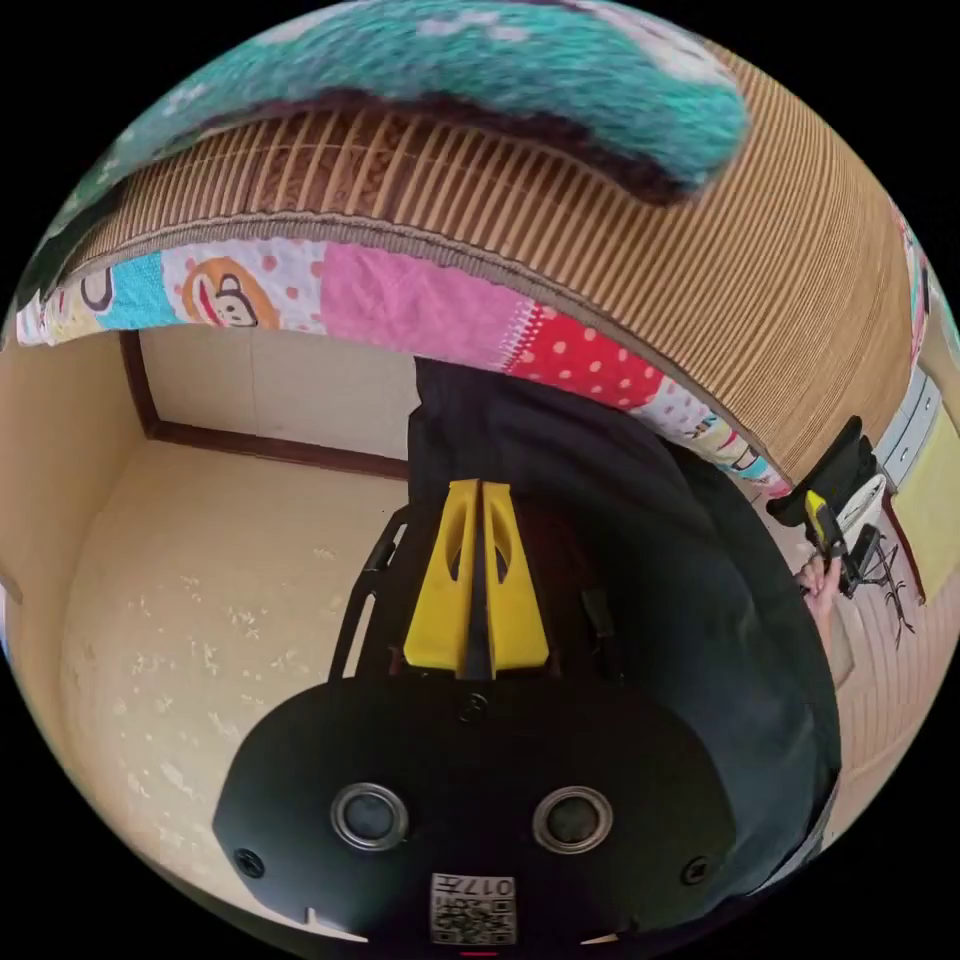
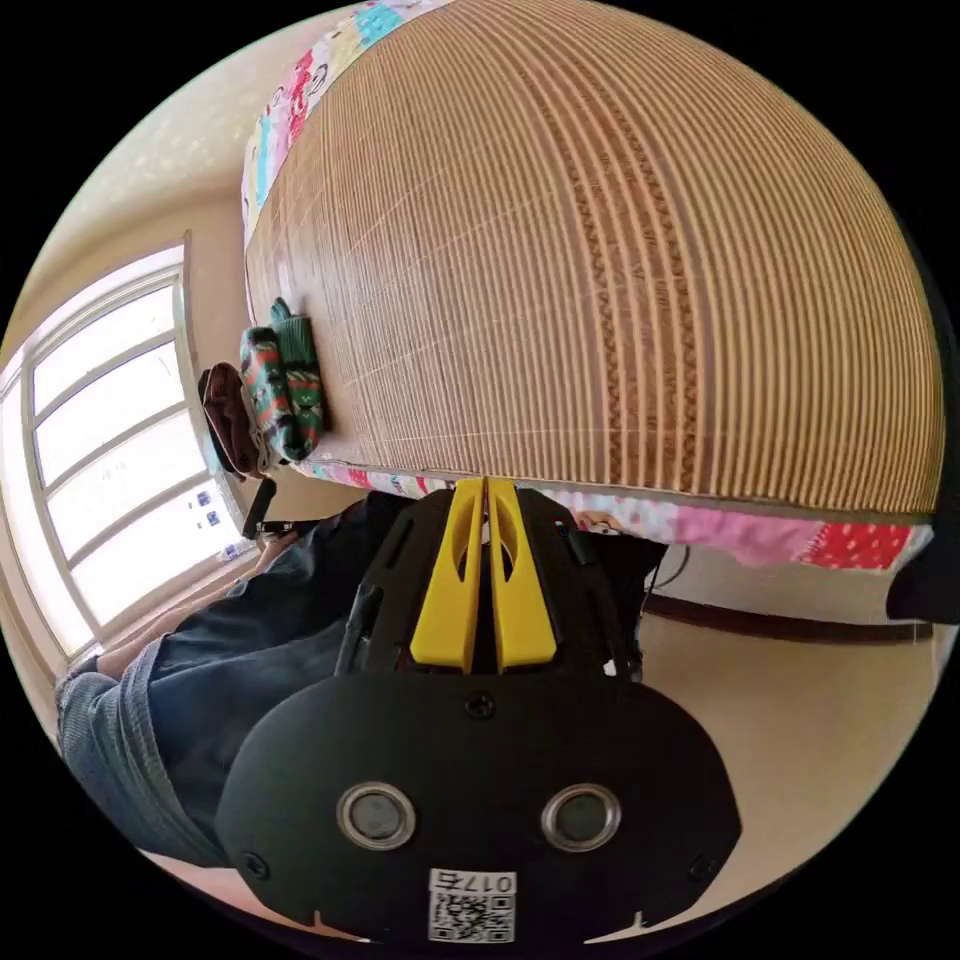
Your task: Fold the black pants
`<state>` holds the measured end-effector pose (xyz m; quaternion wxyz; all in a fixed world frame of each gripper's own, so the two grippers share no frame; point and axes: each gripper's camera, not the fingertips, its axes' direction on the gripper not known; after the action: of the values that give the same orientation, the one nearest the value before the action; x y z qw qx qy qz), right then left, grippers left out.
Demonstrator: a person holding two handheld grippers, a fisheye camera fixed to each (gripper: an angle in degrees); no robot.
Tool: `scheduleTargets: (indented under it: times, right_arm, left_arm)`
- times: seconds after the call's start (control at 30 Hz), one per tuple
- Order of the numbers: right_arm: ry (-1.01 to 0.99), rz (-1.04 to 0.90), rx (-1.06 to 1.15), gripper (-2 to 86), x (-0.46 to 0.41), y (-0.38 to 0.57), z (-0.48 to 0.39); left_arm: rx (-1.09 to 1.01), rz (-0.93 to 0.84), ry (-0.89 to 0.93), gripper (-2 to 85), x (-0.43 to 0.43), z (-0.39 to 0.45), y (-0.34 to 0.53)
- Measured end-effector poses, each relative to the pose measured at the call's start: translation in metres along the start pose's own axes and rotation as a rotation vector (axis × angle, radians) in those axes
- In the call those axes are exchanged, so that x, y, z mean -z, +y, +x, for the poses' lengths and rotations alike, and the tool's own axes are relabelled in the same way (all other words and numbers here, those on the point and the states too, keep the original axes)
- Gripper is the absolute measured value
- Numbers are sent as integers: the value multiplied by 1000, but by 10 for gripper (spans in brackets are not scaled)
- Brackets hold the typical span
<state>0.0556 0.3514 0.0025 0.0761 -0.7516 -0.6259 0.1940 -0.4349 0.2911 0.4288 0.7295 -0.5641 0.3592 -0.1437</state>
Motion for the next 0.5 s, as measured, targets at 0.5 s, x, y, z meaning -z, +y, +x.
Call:
scheduleTargets:
  times: [0.5]
  right_arm:
    - [-697, 801, -817, 102, 231, 247, 285]
  left_arm:
    - [-409, 148, -98, -10, -11, 372, -27]
